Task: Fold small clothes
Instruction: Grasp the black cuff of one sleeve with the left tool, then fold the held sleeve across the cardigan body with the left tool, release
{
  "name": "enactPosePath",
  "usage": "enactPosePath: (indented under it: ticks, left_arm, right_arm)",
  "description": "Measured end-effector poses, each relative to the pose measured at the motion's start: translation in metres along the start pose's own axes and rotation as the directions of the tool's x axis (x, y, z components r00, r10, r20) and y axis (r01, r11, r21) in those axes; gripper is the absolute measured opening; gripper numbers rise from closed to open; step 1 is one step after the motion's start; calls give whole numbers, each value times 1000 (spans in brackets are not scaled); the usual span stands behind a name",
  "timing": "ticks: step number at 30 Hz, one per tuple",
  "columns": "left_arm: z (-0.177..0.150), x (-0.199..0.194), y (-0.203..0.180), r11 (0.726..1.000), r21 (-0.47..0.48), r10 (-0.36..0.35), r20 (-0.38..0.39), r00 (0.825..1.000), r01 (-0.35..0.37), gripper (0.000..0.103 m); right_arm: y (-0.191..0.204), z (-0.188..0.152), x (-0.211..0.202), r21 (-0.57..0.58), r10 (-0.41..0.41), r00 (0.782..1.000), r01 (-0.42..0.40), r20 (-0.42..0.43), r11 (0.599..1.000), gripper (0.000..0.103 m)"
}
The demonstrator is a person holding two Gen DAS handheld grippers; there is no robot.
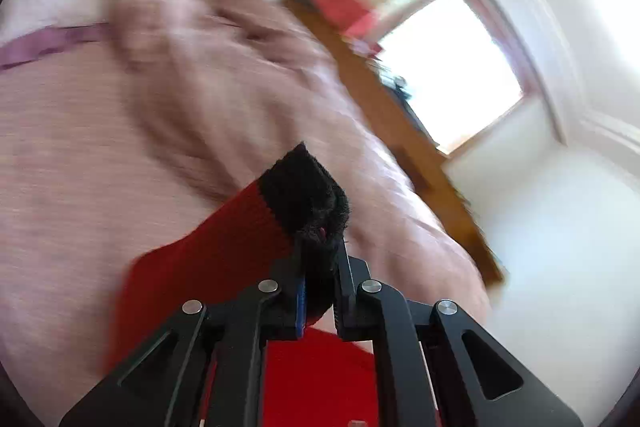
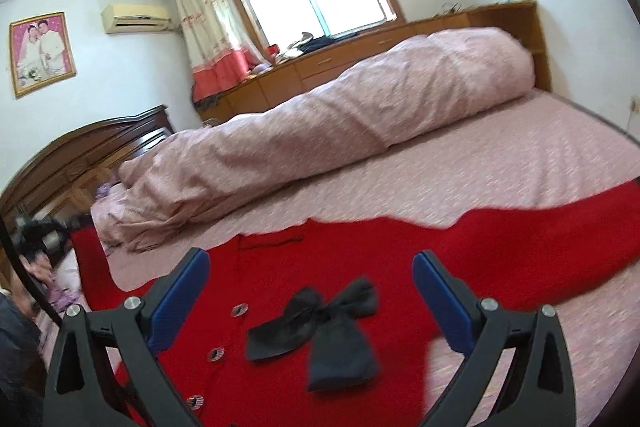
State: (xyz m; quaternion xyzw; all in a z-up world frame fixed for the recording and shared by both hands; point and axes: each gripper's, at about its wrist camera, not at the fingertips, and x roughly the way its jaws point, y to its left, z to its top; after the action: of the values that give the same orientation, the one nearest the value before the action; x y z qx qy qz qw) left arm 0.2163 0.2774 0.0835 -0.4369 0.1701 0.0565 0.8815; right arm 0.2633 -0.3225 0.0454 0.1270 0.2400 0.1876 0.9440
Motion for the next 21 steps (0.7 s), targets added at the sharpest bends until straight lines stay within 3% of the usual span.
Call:
enactPosePath:
  ticks: [5, 9, 14, 21]
  left_arm:
    - [-74, 64, -107, 978, 143, -137, -101, 985, 151, 4]
    - [-158, 108, -146, 949, 203, -198, -216, 956, 242, 4]
    - [-234, 147, -142, 948, 212, -154, -350, 924, 238, 4]
    - [-272, 152, -149, 921, 330, -84, -351, 933, 207, 4]
  right_arm:
    - [-34, 13, -13, 66, -48, 999, 47, 23, 997, 103]
    - [-57, 17, -21, 123, -62, 997, 57, 42, 991, 103]
    - [-70, 18, -26, 132, -57, 998, 51, 41, 990, 103]
    - [-74, 17, -33, 114, -53, 998, 48, 37, 992, 103]
